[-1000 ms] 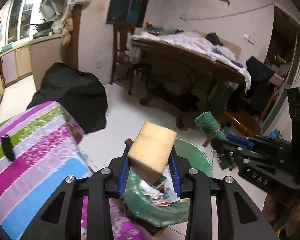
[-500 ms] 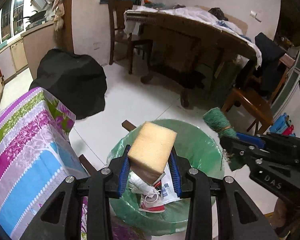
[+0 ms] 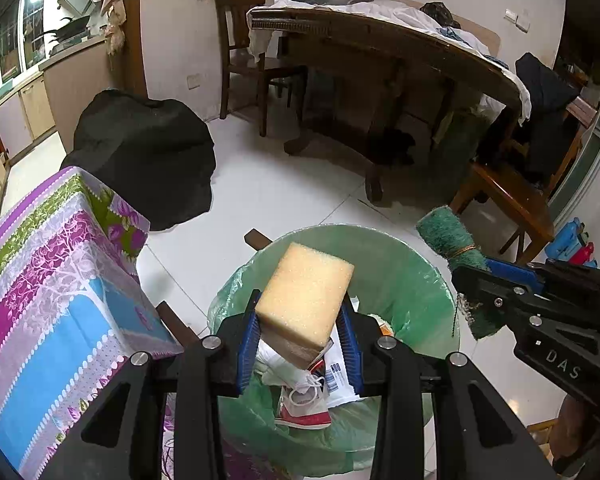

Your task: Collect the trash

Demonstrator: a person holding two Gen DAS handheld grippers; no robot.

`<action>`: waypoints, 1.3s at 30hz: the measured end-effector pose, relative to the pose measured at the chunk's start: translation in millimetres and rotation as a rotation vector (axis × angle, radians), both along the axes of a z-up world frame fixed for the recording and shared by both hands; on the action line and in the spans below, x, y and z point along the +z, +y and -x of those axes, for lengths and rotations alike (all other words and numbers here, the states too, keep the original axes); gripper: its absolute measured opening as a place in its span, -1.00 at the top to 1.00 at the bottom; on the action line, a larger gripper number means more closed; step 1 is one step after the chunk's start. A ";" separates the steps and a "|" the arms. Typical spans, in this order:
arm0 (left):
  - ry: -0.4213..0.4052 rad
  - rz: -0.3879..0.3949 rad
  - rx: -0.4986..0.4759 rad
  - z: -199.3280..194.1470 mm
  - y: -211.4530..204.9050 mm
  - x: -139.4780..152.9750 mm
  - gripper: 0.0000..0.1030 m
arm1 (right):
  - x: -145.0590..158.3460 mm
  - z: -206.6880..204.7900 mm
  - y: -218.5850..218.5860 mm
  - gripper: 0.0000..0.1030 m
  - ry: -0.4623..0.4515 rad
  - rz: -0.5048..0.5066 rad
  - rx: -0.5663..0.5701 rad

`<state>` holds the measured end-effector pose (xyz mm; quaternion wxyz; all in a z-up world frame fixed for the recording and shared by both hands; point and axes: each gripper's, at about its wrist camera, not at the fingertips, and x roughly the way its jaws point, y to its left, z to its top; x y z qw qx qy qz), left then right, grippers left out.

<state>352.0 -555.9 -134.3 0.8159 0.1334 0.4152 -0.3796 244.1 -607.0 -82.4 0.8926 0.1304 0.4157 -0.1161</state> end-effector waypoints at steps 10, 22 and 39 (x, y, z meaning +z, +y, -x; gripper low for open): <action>0.007 -0.009 0.001 -3.5 -0.1 -7.0 0.28 | -4.9 -4.1 -2.2 0.71 0.017 -0.001 0.000; 0.014 -0.017 0.000 -4.6 0.5 -12.0 0.28 | -8.4 -5.0 -4.7 0.71 0.021 -0.005 -0.003; 0.002 -0.037 0.018 -5.0 1.6 -14.0 -0.26 | -11.0 3.6 -17.6 0.12 -0.003 -0.024 -0.039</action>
